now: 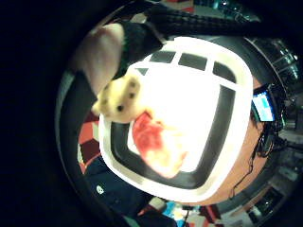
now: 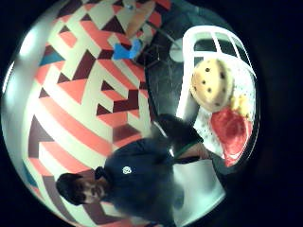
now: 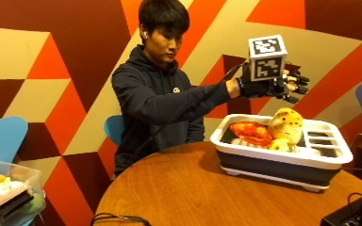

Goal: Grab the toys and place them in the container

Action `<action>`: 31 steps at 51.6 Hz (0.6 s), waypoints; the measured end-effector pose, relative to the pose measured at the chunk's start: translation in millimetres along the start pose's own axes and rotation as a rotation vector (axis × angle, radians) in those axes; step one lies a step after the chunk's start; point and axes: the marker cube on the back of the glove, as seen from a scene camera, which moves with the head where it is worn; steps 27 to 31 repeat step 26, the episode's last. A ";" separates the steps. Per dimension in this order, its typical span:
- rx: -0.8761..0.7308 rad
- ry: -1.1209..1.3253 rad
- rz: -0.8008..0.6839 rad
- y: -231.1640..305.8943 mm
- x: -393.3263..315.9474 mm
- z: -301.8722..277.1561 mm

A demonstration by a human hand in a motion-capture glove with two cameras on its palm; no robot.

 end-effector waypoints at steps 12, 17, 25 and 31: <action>0.281 0.032 0.062 63.1 29.4 -99.5; 0.310 0.112 0.098 102.6 43.3 -121.8; 0.313 0.176 0.101 131.3 53.2 -129.0; 0.313 0.177 0.102 131.4 53.3 -129.1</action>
